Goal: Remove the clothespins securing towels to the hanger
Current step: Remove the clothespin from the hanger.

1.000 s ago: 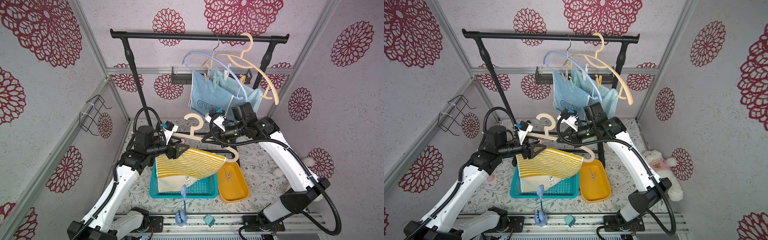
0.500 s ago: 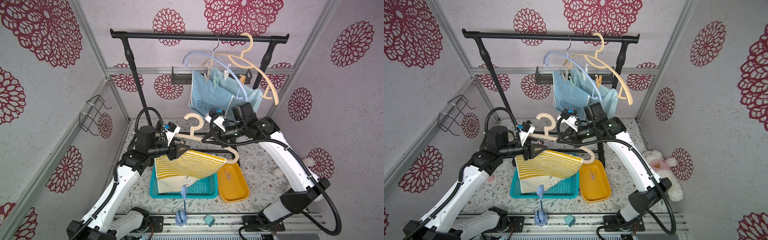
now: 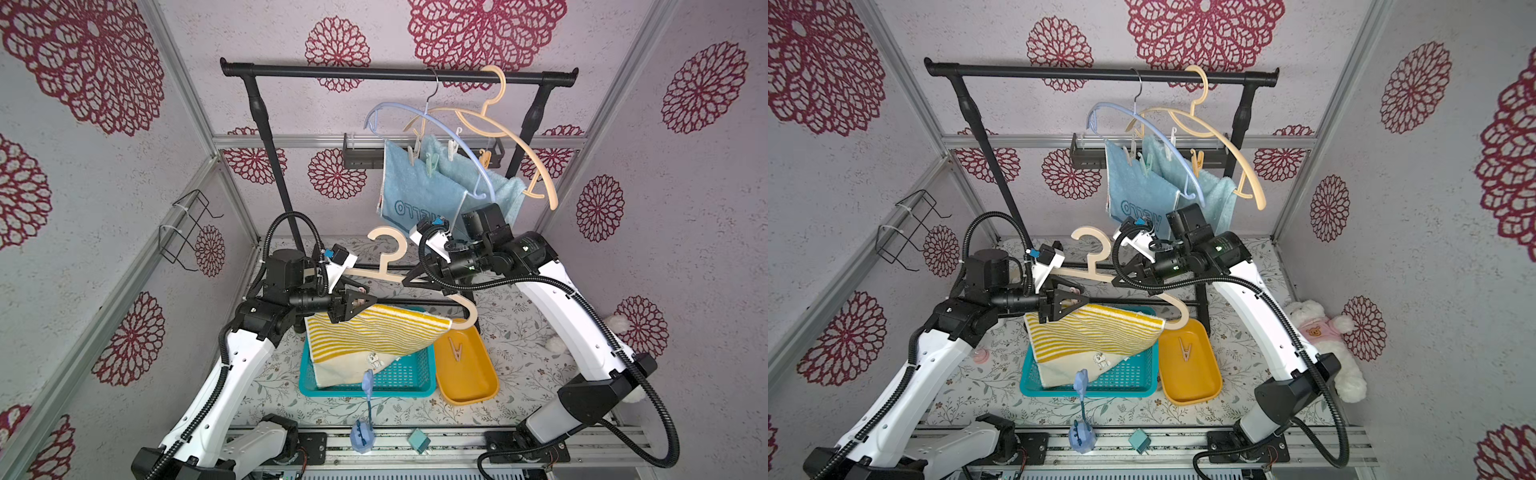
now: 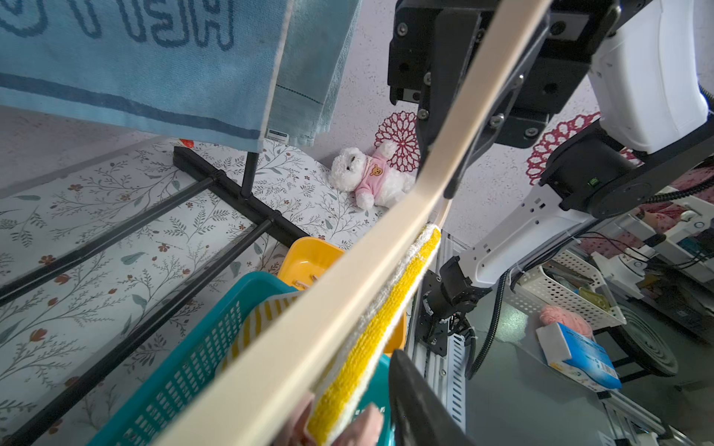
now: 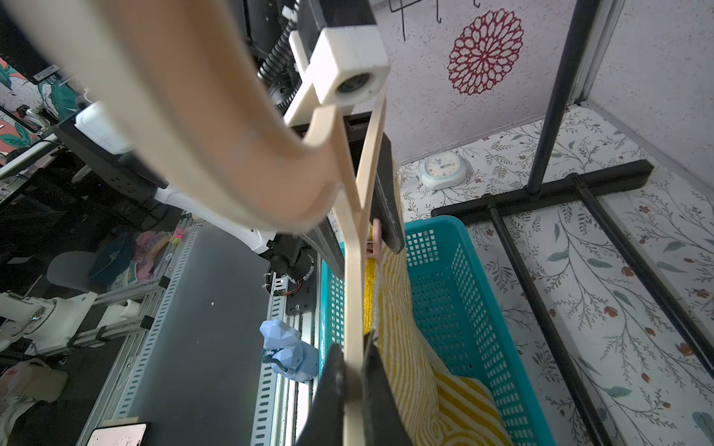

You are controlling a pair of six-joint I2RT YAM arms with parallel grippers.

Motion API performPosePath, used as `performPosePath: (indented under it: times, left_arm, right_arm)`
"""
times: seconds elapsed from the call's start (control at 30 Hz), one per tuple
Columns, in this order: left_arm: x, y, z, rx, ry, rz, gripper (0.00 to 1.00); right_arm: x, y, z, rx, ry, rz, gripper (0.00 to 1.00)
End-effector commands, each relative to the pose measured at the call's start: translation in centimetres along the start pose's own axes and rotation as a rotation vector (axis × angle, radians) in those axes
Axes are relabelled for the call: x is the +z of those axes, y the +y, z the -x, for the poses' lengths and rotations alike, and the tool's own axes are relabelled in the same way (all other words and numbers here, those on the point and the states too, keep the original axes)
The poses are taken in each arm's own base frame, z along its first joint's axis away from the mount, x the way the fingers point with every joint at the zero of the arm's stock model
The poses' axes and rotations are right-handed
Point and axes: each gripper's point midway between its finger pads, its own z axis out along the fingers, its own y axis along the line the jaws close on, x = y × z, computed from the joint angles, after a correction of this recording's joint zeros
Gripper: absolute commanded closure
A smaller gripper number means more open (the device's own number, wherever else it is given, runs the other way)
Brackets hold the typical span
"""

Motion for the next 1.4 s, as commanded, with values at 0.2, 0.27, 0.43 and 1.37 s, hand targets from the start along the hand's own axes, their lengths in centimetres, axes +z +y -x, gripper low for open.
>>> performPosePath:
  times: [0.2, 0.27, 0.43, 1.37]
  left_arm:
    - [-0.5, -2.4, 0.6, 0.042, 0.007, -0.122, 0.56]
    - [-0.6, -2.4, 0.6, 0.041, 0.008, -0.126, 0.58]
    - [-0.8, -2.5, 0.5, 0.039, 0.008, -0.131, 0.64]
    - [-1.4, -2.9, 1.7, 0.048, -0.035, -0.131, 1.00]
  right_arm:
    - [-0.1, 1.5, 0.5, -0.047, -0.008, 0.073, 1.00]
    - [-0.1, 1.5, 0.5, -0.045, -0.007, 0.072, 1.00]
    - [0.0, 1.4, 0.5, -0.044, -0.006, 0.076, 1.00]
    - [0.6, 0.3, 0.1, -0.017, 0.006, 0.059, 1.00]
